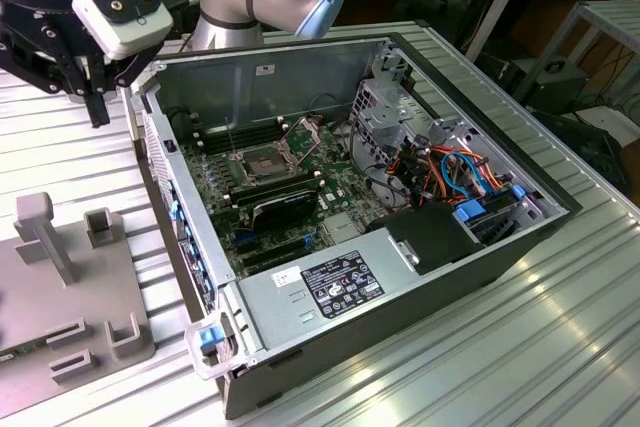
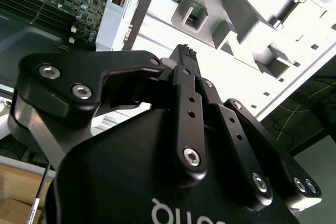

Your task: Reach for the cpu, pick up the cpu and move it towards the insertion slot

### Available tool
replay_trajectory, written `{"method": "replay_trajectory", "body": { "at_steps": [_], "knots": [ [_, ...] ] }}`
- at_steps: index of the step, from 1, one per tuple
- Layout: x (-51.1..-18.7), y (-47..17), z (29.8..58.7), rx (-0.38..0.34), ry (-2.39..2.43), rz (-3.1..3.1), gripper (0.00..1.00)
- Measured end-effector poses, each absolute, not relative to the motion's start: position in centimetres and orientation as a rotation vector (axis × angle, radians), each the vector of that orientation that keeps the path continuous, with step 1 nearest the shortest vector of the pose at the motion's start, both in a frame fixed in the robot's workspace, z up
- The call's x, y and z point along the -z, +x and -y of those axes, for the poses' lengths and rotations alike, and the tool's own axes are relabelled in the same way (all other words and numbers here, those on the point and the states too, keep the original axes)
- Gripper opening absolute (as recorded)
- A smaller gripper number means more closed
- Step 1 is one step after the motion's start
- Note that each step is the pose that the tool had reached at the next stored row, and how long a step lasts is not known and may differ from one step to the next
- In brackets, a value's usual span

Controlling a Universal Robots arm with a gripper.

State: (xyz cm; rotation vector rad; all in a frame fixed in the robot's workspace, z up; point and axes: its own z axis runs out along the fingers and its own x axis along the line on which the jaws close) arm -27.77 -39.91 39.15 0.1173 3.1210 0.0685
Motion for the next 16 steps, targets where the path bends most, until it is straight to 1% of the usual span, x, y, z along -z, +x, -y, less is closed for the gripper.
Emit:
{"method": "replay_trajectory", "body": {
  "at_steps": [16],
  "knots": [
    [-39.1, -30.2, 39.9, -0.069, 0.117, -3.121, 0.11]
  ]
}}
